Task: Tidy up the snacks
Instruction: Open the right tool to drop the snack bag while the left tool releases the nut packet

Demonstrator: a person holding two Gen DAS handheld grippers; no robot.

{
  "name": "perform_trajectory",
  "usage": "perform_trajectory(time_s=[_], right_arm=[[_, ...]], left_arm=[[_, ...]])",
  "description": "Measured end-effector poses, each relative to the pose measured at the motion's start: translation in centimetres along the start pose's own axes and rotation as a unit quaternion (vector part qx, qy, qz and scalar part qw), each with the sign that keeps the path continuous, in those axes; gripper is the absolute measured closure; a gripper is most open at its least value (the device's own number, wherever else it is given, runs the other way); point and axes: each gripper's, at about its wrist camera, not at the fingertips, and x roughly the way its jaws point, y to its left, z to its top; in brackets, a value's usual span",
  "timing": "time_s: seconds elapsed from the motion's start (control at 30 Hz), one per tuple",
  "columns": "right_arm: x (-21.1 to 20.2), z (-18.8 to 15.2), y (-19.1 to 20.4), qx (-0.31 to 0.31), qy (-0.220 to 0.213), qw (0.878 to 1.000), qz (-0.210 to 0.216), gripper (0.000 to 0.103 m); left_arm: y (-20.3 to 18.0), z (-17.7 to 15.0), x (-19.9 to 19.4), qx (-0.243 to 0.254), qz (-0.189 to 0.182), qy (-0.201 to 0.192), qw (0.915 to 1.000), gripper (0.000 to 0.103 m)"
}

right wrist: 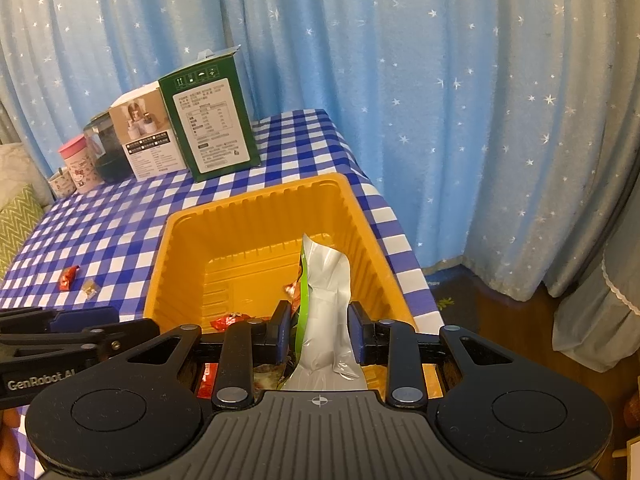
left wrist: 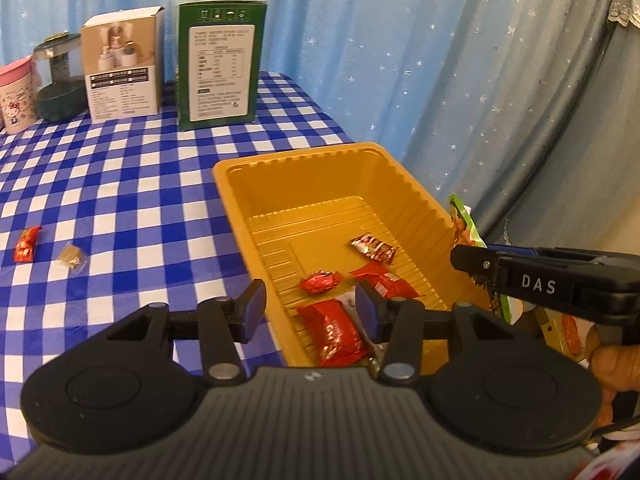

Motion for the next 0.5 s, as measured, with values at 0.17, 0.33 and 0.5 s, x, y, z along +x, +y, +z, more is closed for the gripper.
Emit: perform_trajectory(time_s=[0.17, 0.33, 0.5], right_arm=[[0.03, 0.01, 0.46, -0.004, 0.0, 1.0, 0.004, 0.072], [0.42, 0.08, 0.42, 0.002, 0.003, 1.0, 0.016, 0.072], [0.01, 0.14, -0.23, 0.027, -0.004, 1.0, 0.012, 0.064]], left_arm=[[0.42, -0.21, -0.54, -0.005, 0.001, 0.0, 1.0, 0.058], [0.6, -0.32, -0.72, -0.008, 0.003, 0.0, 1.0, 0.055], [0.61, -0.65, -1.16, -0.007, 0.005, 0.0, 1.0, 0.052]])
